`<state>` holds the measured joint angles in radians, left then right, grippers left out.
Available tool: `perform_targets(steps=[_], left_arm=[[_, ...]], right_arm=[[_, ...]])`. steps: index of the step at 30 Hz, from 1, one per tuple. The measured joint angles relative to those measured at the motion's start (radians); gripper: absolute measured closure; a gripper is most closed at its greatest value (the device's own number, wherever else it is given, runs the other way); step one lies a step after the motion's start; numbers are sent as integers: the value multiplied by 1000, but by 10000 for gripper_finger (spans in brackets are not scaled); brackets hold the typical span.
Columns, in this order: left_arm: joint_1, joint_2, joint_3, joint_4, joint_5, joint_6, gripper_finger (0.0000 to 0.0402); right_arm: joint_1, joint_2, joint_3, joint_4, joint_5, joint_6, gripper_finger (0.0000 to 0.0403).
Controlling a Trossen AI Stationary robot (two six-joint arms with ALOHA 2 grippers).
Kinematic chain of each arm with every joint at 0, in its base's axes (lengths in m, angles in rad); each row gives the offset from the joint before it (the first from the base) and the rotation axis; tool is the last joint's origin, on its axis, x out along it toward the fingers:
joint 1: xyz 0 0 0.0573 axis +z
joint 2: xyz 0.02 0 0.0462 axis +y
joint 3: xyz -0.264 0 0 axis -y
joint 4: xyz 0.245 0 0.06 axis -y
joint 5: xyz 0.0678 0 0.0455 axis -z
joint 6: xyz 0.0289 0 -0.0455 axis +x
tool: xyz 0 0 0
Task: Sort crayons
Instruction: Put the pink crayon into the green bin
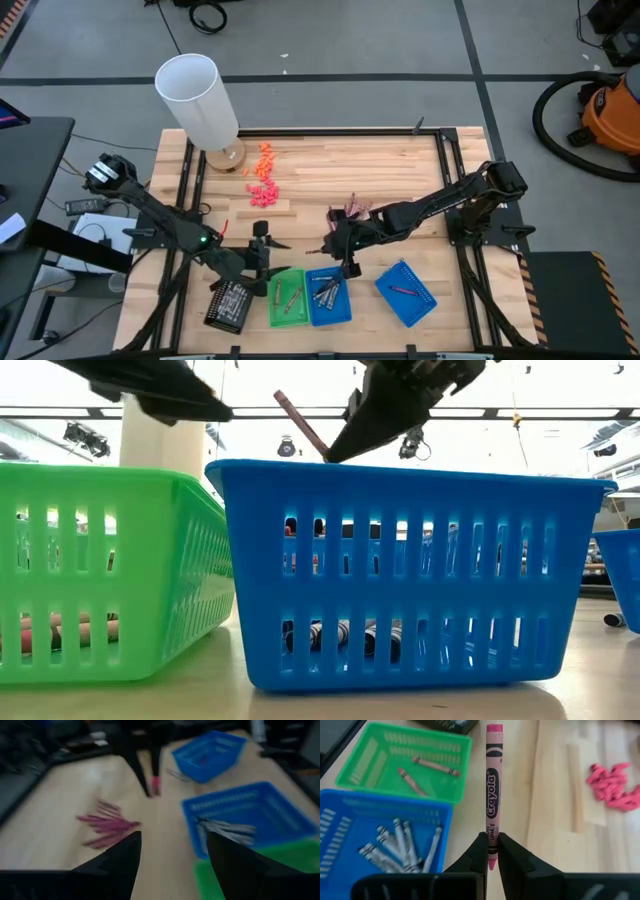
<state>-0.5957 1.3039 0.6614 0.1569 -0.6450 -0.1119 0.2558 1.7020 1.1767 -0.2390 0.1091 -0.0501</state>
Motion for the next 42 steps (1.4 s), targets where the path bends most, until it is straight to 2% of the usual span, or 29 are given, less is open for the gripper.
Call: perform_targets(steps=[5, 14, 20, 33, 38, 42], left_arm=[[39, 39, 0, 135, -19, 78, 164], [89, 59, -1, 255, 2, 123, 171], [118, 59, -1, 278, 39, 123, 221], [124, 59, -1, 296, 42, 124, 326], [123, 59, -1, 296, 44, 123, 368], [121, 59, -1, 288, 54, 117, 376]], right_arm=[[-1, 0, 0, 49, 54, -7, 366], [0, 0, 0, 118, 56, -31, 366], [-1, 0, 0, 134, 57, -31, 366], [-1, 0, 0, 142, 59, -31, 364], [-1, 0, 0, 141, 59, -14, 347], [0, -6, 0, 104, 53, 8, 318]])
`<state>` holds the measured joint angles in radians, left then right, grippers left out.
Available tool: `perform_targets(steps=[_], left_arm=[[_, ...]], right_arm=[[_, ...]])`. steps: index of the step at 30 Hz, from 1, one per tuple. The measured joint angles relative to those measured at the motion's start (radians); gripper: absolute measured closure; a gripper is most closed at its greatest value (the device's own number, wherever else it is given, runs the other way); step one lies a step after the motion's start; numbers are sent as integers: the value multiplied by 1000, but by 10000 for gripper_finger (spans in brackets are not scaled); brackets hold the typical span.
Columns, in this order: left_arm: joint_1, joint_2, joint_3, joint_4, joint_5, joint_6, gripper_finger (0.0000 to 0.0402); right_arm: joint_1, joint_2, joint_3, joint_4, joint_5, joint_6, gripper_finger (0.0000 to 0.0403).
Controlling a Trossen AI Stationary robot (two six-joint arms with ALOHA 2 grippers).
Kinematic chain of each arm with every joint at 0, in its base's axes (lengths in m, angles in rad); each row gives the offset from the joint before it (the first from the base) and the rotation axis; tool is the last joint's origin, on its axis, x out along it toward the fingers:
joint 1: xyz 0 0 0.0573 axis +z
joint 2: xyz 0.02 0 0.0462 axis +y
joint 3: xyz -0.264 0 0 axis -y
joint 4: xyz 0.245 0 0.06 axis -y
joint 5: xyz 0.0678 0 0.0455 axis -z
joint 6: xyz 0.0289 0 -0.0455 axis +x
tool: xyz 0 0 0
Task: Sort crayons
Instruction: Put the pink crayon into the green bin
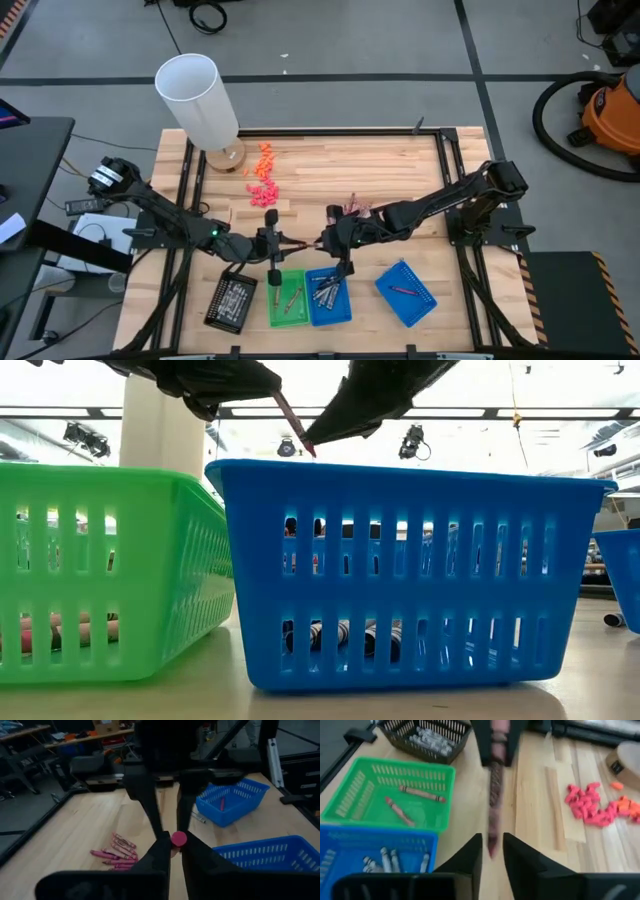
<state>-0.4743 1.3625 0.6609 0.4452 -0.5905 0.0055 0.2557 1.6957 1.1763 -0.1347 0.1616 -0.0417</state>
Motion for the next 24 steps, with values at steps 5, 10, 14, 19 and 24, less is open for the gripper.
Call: perform_targets(steps=[5, 10, 14, 19, 24], left_arm=[[0, -25, 0, -71, 142, -63, 362], [17, -31, 0, -133, 363, -199, 361], [43, -21, 0, -166, 565, -348, 360], [47, 12, 0, -206, 637, -509, 359], [48, 99, 0, -205, 699, -658, 359]], right_arm=[[8, -32, 0, -108, -25, 52, 273], [14, -48, 0, -217, -26, 107, 252], [14, -48, 0, -272, -26, 133, 252], [14, -47, 0, -282, -26, 133, 252], [14, -47, 0, -290, -26, 128, 252]])
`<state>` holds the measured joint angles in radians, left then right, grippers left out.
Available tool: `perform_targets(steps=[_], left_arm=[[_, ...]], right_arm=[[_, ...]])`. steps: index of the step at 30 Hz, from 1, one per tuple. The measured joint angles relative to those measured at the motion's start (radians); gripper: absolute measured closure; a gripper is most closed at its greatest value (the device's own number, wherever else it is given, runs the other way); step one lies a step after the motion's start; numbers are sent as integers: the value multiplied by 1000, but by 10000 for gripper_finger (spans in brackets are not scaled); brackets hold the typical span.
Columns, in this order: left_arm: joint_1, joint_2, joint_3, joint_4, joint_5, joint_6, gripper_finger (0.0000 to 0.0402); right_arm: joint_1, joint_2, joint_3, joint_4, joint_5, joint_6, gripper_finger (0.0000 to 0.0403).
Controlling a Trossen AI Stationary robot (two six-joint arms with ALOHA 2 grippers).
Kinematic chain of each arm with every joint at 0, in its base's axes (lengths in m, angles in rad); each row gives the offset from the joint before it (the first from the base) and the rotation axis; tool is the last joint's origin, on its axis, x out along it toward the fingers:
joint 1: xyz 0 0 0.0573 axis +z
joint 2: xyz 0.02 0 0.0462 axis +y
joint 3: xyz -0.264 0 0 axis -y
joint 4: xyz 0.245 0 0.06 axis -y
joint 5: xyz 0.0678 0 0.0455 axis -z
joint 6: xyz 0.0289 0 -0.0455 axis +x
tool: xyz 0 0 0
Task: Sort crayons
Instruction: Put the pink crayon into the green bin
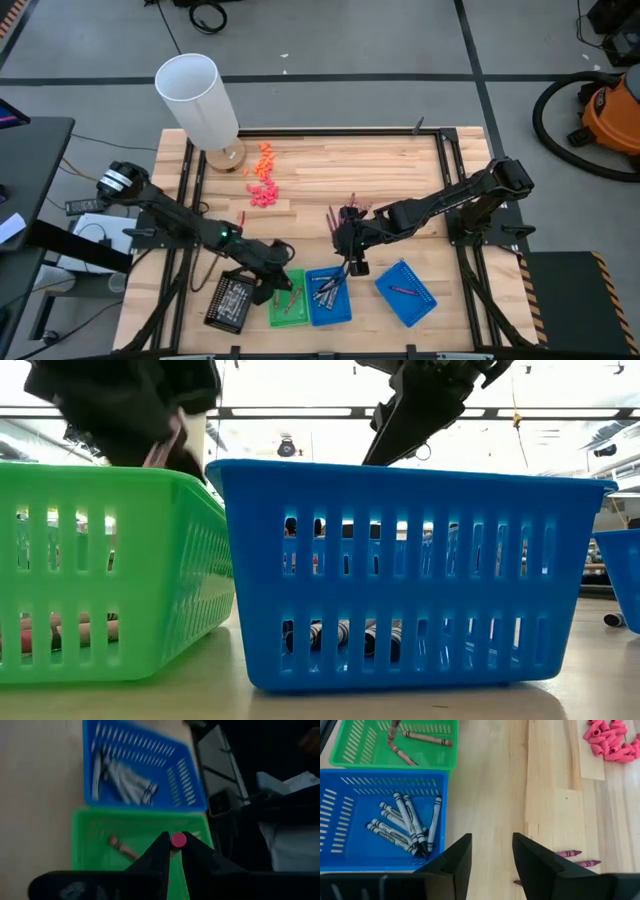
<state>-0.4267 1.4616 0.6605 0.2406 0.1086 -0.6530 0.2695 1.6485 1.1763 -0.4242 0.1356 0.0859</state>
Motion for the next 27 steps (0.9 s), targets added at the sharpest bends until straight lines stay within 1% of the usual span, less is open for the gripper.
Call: perform_targets(steps=[5, 8, 12, 14, 17, 22, 24, 27], left_arm=[[0, 78, 0, 1, 73, -103, 359], [0, 101, 0, 2, 100, -118, 359], [0, 105, 0, 4, 104, -120, 350], [0, 105, 0, 2, 104, -114, 333], [0, 103, 0, 1, 104, -95, 294], [-4, 87, 0, 15, 106, -32, 229], [-3, 71, 0, 28, 109, -10, 215], [-3, 26, -1, 22, 113, 27, 209]], right_arm=[[0, 0, 0, -79, 24, 6, 252], [-1, 0, 0, -129, 54, 23, 252], [0, 0, 0, -156, 56, 29, 252], [-2, 0, 0, -192, 75, 43, 252], [-12, 0, -10, -245, 115, 47, 252], [-46, 1, -72, -247, 113, 38, 252], [-58, 1, -94, -238, 106, 38, 252], [-78, 1, -113, -211, 112, 46, 252]])
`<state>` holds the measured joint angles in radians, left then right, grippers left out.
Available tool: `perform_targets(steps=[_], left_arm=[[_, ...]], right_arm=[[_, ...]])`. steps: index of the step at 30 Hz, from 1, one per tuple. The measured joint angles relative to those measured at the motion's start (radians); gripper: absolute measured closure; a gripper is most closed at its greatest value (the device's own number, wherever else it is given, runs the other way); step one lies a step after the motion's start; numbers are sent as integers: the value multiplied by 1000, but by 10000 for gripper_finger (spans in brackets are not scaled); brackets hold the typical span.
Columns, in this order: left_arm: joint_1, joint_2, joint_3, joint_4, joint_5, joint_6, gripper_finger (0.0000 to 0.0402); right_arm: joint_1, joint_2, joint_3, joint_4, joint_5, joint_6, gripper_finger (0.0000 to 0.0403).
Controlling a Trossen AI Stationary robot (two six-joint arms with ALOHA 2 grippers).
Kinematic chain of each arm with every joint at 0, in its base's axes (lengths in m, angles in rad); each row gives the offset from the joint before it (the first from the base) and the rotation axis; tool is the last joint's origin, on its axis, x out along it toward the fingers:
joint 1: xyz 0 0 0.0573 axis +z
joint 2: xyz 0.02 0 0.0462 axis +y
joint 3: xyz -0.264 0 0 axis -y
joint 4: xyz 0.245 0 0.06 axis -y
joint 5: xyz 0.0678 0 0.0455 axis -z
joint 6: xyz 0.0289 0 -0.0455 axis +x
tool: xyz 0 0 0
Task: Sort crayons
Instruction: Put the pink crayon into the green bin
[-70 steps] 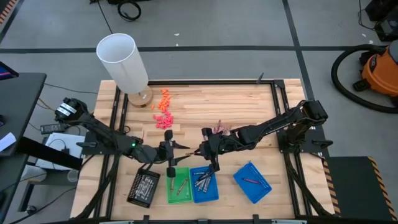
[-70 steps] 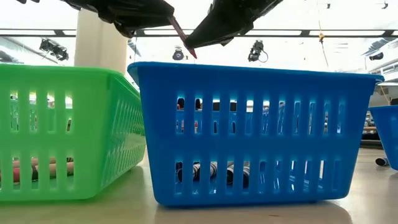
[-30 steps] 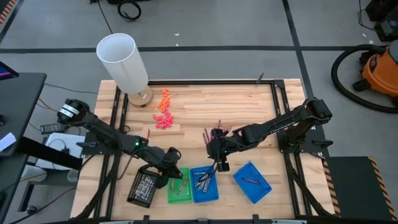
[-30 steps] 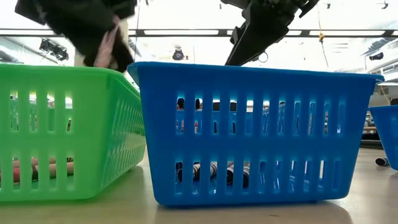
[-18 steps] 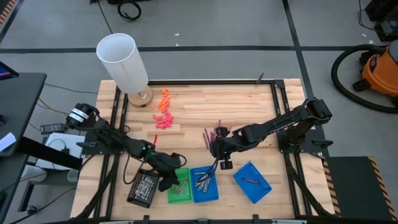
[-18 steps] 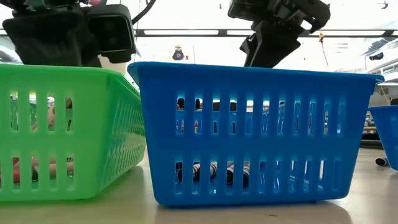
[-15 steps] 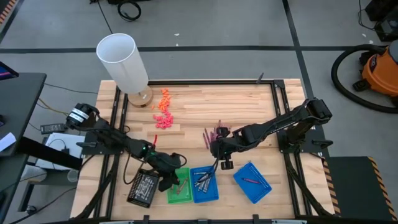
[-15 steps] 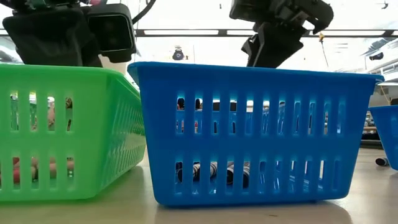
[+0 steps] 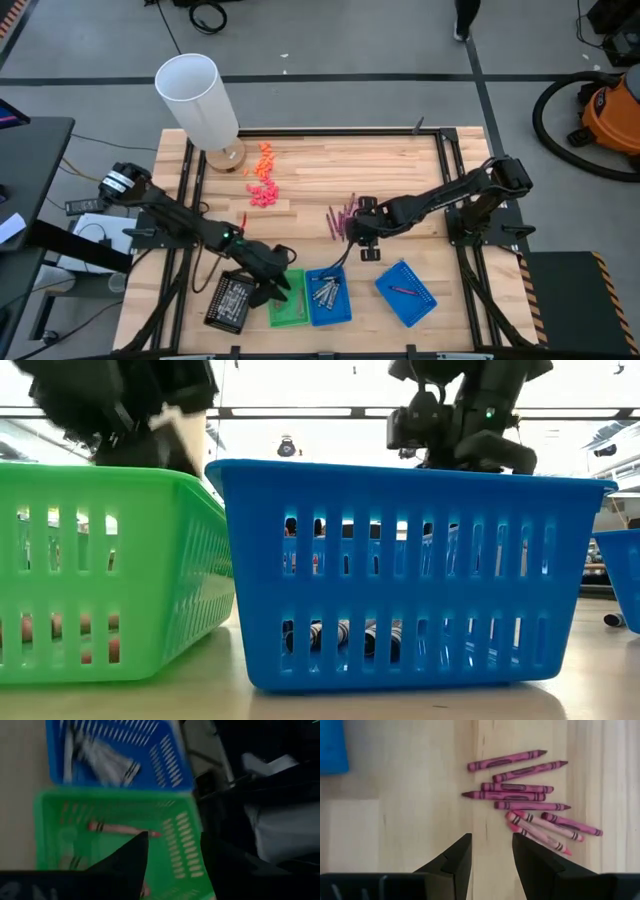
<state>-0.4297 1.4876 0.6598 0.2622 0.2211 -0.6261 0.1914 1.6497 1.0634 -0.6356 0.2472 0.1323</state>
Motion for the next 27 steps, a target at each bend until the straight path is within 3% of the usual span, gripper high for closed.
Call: perform_targets(steps=[6, 15, 27], left_arm=[[1, -77, 1, -12, -72, 112, 209], [11, -102, 1, -40, -276, 328, 209], [36, -100, 1, -75, -557, 437, 209]], right_arm=[[-60, 0, -30, 39, 22, 56, 252], [-185, 0, -30, 60, 75, 245, 252], [-313, 0, -42, 113, 140, 419, 253]])
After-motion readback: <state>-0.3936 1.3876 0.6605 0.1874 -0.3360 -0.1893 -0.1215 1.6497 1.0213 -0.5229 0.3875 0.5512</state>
